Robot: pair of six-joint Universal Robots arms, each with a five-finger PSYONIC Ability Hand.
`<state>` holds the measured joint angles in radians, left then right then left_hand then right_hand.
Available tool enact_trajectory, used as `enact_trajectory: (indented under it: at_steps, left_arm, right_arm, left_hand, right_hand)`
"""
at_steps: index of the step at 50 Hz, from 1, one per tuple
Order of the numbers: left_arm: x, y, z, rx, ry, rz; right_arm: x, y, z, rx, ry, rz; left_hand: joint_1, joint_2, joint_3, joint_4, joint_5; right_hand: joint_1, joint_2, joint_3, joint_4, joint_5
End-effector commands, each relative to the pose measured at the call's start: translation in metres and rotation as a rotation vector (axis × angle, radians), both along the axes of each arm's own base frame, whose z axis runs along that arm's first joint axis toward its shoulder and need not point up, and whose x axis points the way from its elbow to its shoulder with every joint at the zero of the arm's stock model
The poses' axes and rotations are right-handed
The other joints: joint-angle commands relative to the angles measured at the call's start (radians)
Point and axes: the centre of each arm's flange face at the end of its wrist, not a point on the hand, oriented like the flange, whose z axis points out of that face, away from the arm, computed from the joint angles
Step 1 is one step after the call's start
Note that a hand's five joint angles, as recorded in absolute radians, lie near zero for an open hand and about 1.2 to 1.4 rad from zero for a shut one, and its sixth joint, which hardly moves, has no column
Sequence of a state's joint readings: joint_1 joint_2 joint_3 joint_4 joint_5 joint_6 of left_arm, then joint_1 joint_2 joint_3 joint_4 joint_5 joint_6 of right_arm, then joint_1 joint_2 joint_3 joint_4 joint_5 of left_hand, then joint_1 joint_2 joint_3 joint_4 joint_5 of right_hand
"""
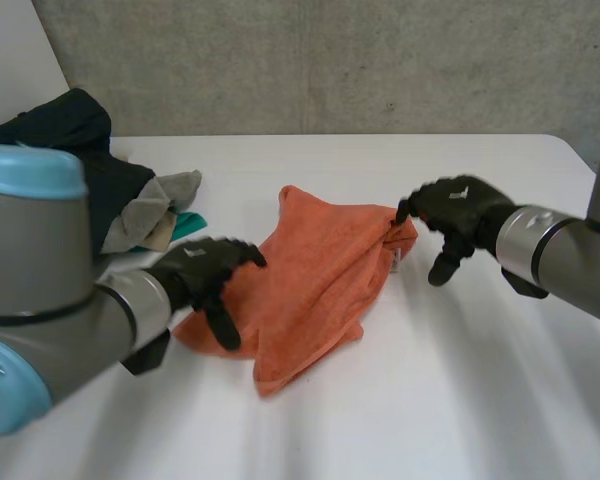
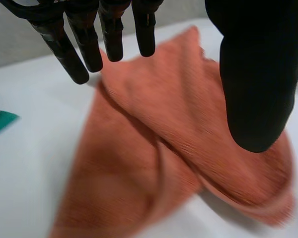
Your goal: Fold the laundry.
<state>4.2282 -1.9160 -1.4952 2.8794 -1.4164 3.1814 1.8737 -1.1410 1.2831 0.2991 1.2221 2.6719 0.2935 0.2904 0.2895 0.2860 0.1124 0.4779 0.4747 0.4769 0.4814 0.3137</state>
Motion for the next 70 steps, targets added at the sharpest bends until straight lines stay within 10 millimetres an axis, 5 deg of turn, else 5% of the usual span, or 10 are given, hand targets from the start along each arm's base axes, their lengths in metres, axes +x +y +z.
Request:
enact_trajectory:
  at_steps: [1, 19, 30, 33, 36, 45, 54, 58, 65, 70]
  left_arm:
    - [-0.024, 0.008, -0.023, -0.041, -0.103, -0.043]
    - [-0.056, -0.015, -0.060, -0.050, -0.243, -0.063]
    - [-0.060, -0.026, -0.060, -0.095, -0.261, 0.003]
    - [-0.060, -0.029, -0.056, -0.108, -0.250, 0.014]
    - [-0.060, -0.029, -0.054, -0.106, -0.238, 0.010]
    - [-0.049, -0.036, -0.009, -0.161, -0.141, 0.065]
    - [-0.012, -0.029, 0.117, -0.388, 0.109, 0.165]
    - [-0.003, -0.019, 0.140, -0.425, 0.166, 0.142]
    - [0.005, -0.031, 0.123, -0.393, 0.125, 0.176]
    - [0.002, -0.057, 0.075, -0.297, 0.020, 0.203]
  right_arm:
    - [0.005, -0.028, -0.053, -0.061, 0.145, 0.123]
    - [0.043, -0.058, -0.096, -0.171, 0.024, 0.136]
    - [0.060, -0.074, -0.118, -0.166, 0.021, 0.129]
    - [0.062, -0.078, -0.121, -0.170, 0.022, 0.125]
    - [0.064, -0.081, -0.119, -0.178, 0.019, 0.117]
    - [0.038, -0.082, -0.040, -0.179, -0.103, -0.004]
    - [-0.021, -0.056, 0.085, -0.188, -0.148, -0.135]
    - [-0.035, -0.036, 0.117, -0.190, -0.127, -0.135]
    - [-0.036, -0.026, 0.112, -0.120, -0.081, -0.097]
    - [-0.026, -0.036, 0.080, -0.069, -0.010, -0.067]
  left_hand:
    - [-0.027, -0.024, -0.023, -0.020, -0.021]
    - [0.037, 0.040, 0.041, 0.045, 0.044]
    - [0.800, 0.803, 0.804, 0.808, 0.807]
    - [1.003, 1.006, 1.007, 1.010, 1.009]
    - [1.103, 1.106, 1.107, 1.110, 1.109]
    - [1.103, 1.106, 1.107, 1.110, 1.109]
    - [1.103, 1.106, 1.107, 1.110, 1.109]
    - [1.103, 1.106, 1.107, 1.110, 1.109]
    - [1.103, 1.106, 1.107, 1.110, 1.109]
    - [1.103, 1.106, 1.107, 1.110, 1.109]
  right_hand:
    - [0.093, 0.096, 0.094, 0.090, 0.083]
    - [0.040, 0.043, 0.041, 0.037, 0.030]
    - [0.084, 0.087, 0.085, 0.081, 0.074]
    - [0.263, 0.266, 0.264, 0.259, 0.252]
    - [0.869, 0.872, 0.870, 0.865, 0.859]
    - [0.918, 0.922, 0.919, 0.915, 0.908]
    - [0.918, 0.922, 0.919, 0.915, 0.908]
    - [0.918, 0.922, 0.919, 0.915, 0.908]
    - [0.918, 0.922, 0.919, 0.915, 0.908]
    - [0.918, 0.922, 0.919, 0.915, 0.908]
